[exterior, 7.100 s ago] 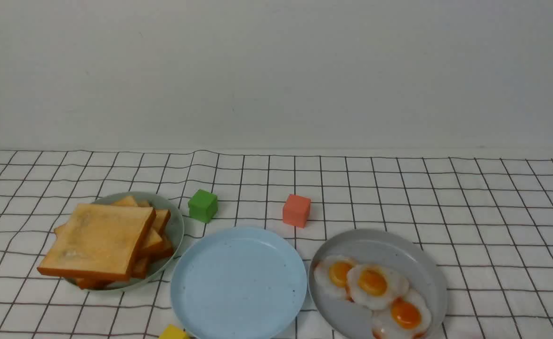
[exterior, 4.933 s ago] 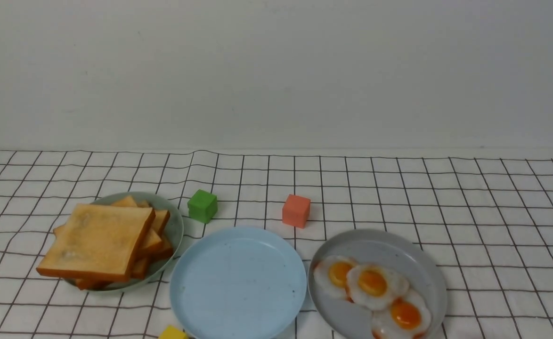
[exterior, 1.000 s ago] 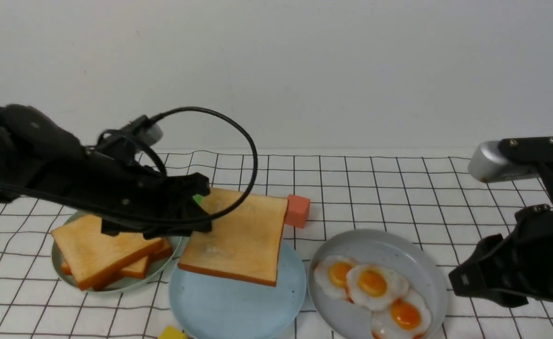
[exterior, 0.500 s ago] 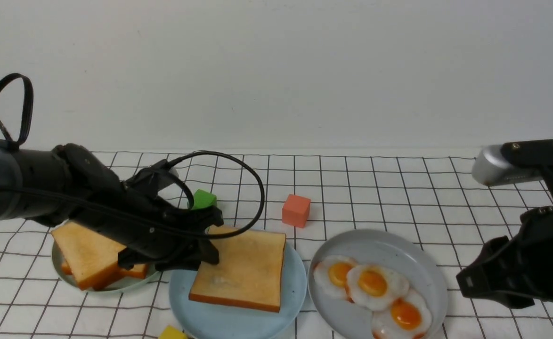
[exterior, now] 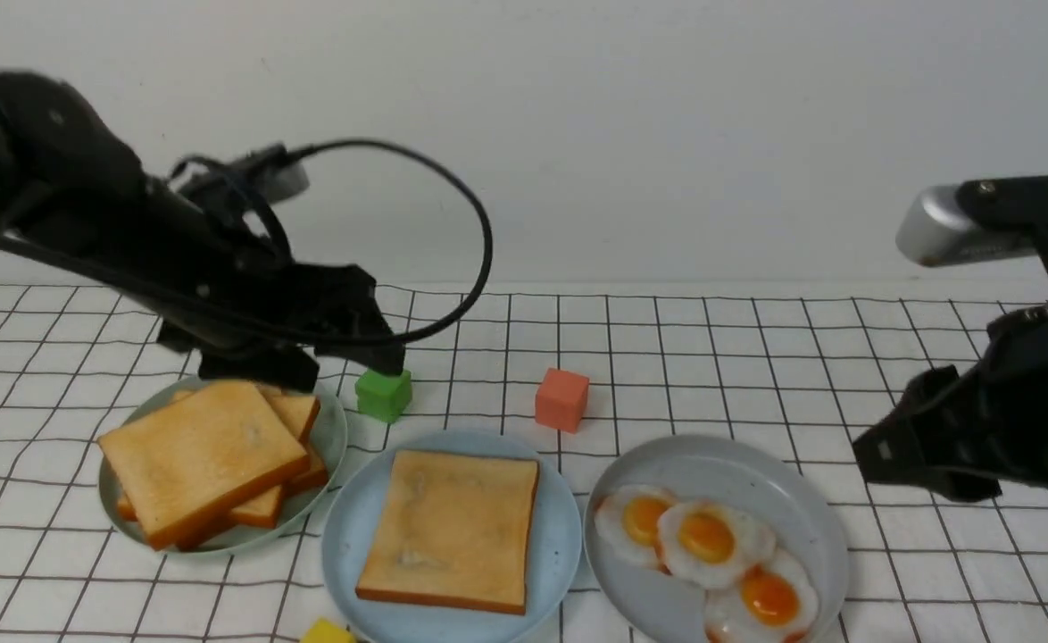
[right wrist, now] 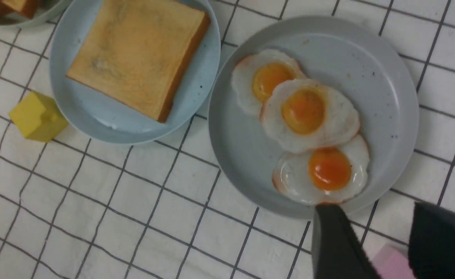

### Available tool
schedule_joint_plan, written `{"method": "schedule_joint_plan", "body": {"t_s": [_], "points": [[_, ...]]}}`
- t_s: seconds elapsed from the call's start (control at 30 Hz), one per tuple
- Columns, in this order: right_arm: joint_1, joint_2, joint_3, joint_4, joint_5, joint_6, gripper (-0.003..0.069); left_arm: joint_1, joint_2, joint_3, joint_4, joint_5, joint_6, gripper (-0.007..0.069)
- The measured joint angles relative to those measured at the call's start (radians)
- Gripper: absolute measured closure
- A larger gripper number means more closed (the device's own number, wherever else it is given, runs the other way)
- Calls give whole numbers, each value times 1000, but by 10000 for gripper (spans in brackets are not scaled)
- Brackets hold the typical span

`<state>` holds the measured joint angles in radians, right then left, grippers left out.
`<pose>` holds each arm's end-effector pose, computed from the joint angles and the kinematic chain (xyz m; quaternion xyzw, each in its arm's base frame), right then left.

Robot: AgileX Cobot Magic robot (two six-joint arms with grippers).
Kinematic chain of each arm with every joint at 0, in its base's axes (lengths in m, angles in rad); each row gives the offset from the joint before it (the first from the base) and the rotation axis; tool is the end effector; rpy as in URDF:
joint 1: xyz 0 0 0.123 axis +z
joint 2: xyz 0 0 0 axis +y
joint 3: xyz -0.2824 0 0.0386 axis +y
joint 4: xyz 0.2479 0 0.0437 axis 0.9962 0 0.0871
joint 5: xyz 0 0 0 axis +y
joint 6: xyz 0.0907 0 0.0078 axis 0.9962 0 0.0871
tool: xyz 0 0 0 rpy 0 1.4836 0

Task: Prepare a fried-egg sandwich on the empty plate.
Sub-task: Use the right arm to grab a fried egg

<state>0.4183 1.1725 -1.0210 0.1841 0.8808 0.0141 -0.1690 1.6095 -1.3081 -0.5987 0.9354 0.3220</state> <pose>0.2059 0.1056 0.3314 -0.1570 0.9349 0.1492 0.2810 0.3272 -0.0978 0.3012 0.1092 0.9359 -0.2526 0.2197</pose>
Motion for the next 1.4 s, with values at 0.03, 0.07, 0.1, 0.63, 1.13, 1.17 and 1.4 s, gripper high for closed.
{"method": "schedule_joint_plan", "body": {"t_s": [0.03, 0.07, 0.1, 0.63, 1.13, 1.17, 1.4], "points": [[0, 4, -2, 1, 0, -2, 349, 0, -8, -2, 0, 6, 7, 26], [0, 48, -16, -6, 0, -23, 338, -34, -79, -8, -19, 44, 51, 64], [0, 53, -19, -5, 0, -29, 337, -39, -88, -8, -21, 50, 57, 70], [-169, 492, -162, 126, -23, -358, 328, -519, -449, 271, 201, 13, -81, 638], [-147, 696, -246, 270, -96, -933, 349, -521, -594, 369, 266, -56, -199, 638], [-145, 703, -250, 266, -106, -975, 353, -521, -593, 370, 271, -53, -206, 638], [-120, 740, -258, 266, -136, -1064, 390, -521, -593, 370, 273, -35, -221, 638]]}}
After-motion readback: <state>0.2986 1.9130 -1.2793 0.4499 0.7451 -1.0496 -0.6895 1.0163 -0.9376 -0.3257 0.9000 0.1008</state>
